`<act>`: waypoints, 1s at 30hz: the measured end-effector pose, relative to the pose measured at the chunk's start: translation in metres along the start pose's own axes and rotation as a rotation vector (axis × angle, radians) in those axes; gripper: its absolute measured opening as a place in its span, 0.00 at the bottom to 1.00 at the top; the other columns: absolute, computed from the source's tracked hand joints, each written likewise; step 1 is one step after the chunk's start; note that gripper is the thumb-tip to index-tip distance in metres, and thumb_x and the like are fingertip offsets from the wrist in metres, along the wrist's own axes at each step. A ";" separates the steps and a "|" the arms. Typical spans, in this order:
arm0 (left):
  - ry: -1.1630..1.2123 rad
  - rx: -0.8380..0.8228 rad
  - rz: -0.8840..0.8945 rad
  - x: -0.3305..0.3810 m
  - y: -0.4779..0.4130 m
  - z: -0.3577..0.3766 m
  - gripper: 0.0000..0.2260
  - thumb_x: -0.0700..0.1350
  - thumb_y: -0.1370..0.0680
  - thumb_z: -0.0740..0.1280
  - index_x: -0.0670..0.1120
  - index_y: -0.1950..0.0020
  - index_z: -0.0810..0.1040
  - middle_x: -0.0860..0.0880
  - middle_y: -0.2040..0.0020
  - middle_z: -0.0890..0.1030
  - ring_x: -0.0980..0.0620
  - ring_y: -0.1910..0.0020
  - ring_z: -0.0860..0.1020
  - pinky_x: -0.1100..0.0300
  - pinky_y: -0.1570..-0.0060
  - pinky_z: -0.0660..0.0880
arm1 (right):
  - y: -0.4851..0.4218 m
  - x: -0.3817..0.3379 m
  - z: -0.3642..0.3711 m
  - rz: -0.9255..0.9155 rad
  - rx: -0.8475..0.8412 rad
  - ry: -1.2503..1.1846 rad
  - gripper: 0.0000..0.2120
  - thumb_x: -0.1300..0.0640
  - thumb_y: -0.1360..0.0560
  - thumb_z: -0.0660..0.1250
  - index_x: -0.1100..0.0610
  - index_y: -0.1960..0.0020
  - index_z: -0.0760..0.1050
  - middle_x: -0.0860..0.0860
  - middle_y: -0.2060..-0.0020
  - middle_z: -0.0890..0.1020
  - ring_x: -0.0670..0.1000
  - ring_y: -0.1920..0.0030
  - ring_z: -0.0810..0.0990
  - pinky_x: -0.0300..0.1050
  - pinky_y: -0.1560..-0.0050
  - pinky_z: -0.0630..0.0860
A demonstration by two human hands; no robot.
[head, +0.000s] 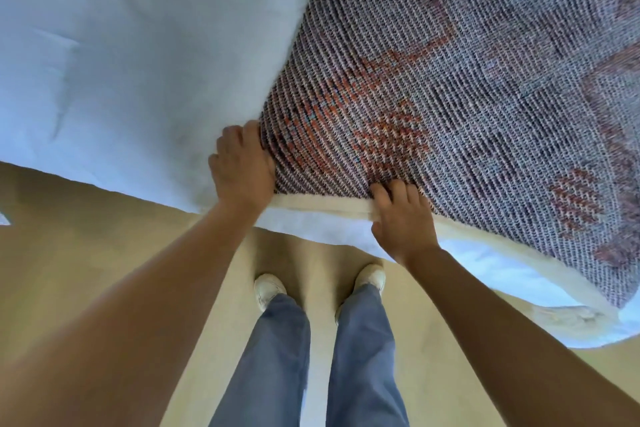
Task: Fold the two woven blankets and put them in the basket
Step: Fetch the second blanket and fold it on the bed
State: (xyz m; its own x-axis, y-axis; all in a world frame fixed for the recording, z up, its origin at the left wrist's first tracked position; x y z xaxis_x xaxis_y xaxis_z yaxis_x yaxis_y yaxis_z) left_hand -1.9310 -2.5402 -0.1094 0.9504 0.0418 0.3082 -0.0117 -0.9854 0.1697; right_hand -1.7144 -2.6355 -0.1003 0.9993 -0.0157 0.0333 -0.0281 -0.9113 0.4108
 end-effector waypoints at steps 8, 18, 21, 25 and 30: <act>-0.406 -0.287 0.771 0.094 0.056 0.053 0.33 0.52 0.24 0.60 0.48 0.24 0.46 0.43 0.23 0.47 0.42 0.25 0.45 0.43 0.29 0.44 | 0.001 0.030 -0.003 -0.059 0.153 -0.190 0.15 0.64 0.40 0.72 0.65 0.56 0.73 0.63 0.60 0.76 0.63 0.59 0.76 0.52 0.63 0.73; -0.575 -0.330 0.637 0.086 0.082 0.058 0.29 0.47 0.22 0.57 0.45 0.24 0.48 0.44 0.23 0.50 0.40 0.25 0.50 0.43 0.29 0.48 | 0.019 0.059 0.028 -0.254 -0.177 -0.188 0.15 0.64 0.28 0.60 0.59 0.41 0.67 0.58 0.45 0.76 0.59 0.44 0.74 0.49 0.52 0.73; -0.442 -0.400 0.619 0.124 0.089 0.055 0.33 0.55 0.25 0.62 0.44 0.25 0.53 0.41 0.24 0.53 0.41 0.25 0.51 0.41 0.30 0.48 | 0.019 0.070 0.025 -0.289 -0.211 -0.330 0.16 0.59 0.27 0.63 0.60 0.41 0.67 0.58 0.43 0.74 0.58 0.43 0.72 0.49 0.49 0.72; -0.250 -0.305 0.779 0.199 0.086 0.058 0.26 0.50 0.28 0.64 0.42 0.33 0.70 0.40 0.31 0.69 0.40 0.31 0.66 0.41 0.34 0.61 | 0.033 0.120 0.011 -0.230 -0.006 -0.582 0.14 0.57 0.30 0.64 0.62 0.46 0.72 0.59 0.49 0.76 0.59 0.47 0.73 0.49 0.54 0.72; -0.278 -0.340 0.823 0.282 0.077 0.087 0.26 0.59 0.26 0.60 0.45 0.35 0.67 0.44 0.39 0.71 0.45 0.41 0.68 0.50 0.43 0.66 | 0.042 0.244 0.010 0.124 0.220 -0.472 0.13 0.56 0.29 0.66 0.65 0.50 0.72 0.62 0.53 0.73 0.61 0.50 0.72 0.50 0.57 0.71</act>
State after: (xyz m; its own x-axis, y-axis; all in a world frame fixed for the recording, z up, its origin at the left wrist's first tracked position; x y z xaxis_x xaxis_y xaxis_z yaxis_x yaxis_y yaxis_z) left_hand -1.6370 -2.6183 -0.0908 0.6419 -0.7328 0.2258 -0.7636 -0.5840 0.2756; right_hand -1.4710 -2.6822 -0.0841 0.8925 -0.2655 -0.3645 -0.1914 -0.9549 0.2269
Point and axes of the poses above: each hand's wrist, its own y-axis away from the middle knuckle, its own z-axis out of the palm, x = y × z, the point moved 2 cm from there along -y, towards the middle knuckle
